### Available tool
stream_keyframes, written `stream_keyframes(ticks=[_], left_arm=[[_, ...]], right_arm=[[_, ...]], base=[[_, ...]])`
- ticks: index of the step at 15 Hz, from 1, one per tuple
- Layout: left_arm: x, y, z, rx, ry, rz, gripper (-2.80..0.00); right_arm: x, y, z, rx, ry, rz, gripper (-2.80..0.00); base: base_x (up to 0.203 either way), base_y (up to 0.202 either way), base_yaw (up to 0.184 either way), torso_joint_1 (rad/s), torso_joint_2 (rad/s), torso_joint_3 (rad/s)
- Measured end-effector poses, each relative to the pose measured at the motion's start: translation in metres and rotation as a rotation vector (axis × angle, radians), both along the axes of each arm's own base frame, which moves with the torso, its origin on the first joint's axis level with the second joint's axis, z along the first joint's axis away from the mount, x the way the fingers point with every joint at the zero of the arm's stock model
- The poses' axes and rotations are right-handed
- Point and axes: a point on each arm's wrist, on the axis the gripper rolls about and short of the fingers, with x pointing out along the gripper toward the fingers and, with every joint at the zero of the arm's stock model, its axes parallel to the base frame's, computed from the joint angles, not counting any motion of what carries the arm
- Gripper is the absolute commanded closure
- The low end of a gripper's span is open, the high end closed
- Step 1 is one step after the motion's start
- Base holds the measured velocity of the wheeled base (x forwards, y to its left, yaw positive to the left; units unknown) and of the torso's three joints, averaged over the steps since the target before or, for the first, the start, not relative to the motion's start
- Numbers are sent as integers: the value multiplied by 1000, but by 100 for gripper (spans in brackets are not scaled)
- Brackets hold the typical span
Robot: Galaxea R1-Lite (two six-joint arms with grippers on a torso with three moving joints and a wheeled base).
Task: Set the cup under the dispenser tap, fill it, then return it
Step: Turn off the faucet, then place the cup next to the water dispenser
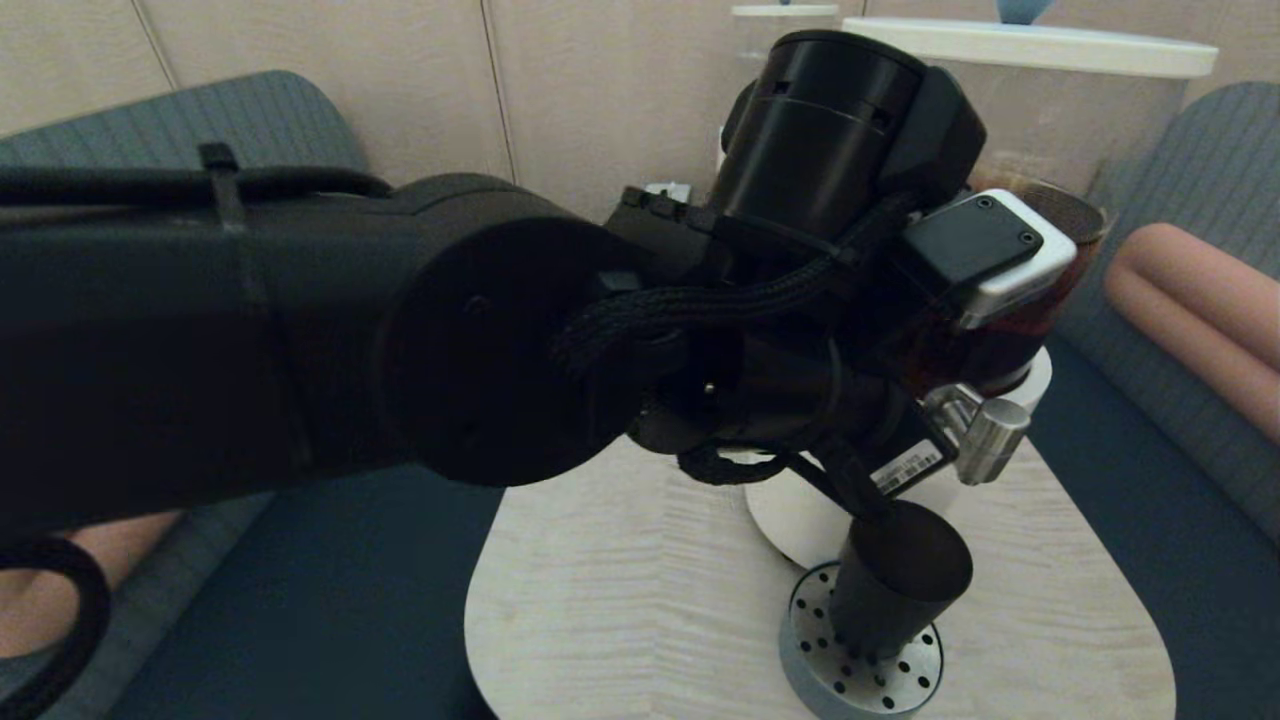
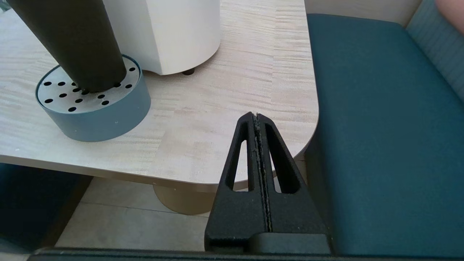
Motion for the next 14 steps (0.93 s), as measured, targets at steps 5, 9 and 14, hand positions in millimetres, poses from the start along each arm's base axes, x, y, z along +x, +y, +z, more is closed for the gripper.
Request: stream_keyframes(ticks=[5,9,14], left_arm=[[-15,44,17,-35,36,118,0],[-30,105,72,-282,29,176,0],[-54,209,100,-449,134,155,0]], right_arm=[[0,0,0,0,0,0,0],[0,0,0,0,0,0,0],[0,0,0,0,0,0,0]], base=[[0,0,0,0,0,0],[0,0,0,0,0,0],[0,0,0,0,0,0]])
